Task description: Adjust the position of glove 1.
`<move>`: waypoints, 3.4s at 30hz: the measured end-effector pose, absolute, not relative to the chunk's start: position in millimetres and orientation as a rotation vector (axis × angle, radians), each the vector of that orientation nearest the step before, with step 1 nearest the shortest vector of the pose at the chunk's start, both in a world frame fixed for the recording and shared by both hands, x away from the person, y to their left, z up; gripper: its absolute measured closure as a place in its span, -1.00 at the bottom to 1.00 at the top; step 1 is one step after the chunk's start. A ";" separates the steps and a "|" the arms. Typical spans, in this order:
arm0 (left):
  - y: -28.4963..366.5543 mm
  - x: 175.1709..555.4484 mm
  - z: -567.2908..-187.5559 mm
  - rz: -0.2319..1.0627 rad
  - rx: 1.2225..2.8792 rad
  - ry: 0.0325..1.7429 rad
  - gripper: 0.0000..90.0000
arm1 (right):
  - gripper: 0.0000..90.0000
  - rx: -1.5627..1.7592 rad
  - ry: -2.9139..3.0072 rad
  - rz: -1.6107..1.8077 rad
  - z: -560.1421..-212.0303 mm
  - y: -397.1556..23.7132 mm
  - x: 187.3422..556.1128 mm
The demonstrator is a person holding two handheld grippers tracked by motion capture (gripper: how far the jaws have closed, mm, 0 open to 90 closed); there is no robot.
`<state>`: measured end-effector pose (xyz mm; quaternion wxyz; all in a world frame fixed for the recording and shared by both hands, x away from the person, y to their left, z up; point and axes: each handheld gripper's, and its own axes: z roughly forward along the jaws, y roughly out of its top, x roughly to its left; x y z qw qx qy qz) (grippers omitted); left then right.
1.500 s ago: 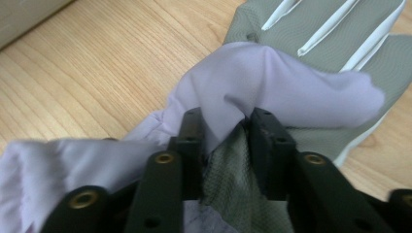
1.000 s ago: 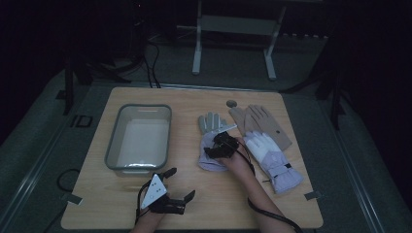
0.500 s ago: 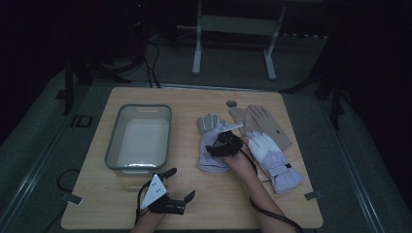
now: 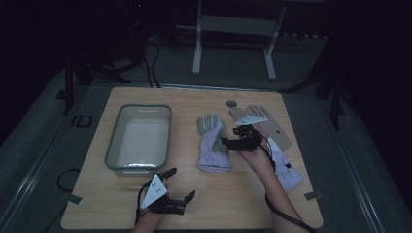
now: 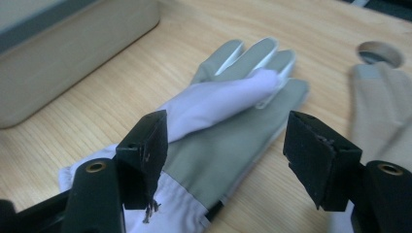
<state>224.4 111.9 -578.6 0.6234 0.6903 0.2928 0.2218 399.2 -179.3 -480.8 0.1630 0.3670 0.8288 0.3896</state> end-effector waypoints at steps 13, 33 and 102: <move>112.0 224.5 -578.5 0.510 1.585 0.676 -0.97 | -0.28 1.088 2.314 1.080 -458.8 -218.7 389.0; 112.2 224.5 -578.6 0.509 1.581 0.681 -0.97 | -0.07 1.178 2.229 1.041 -468.9 -288.2 363.9; 112.5 223.6 -578.8 0.524 1.569 0.695 -0.97 | 0.74 1.485 2.075 1.057 -441.7 -249.0 348.4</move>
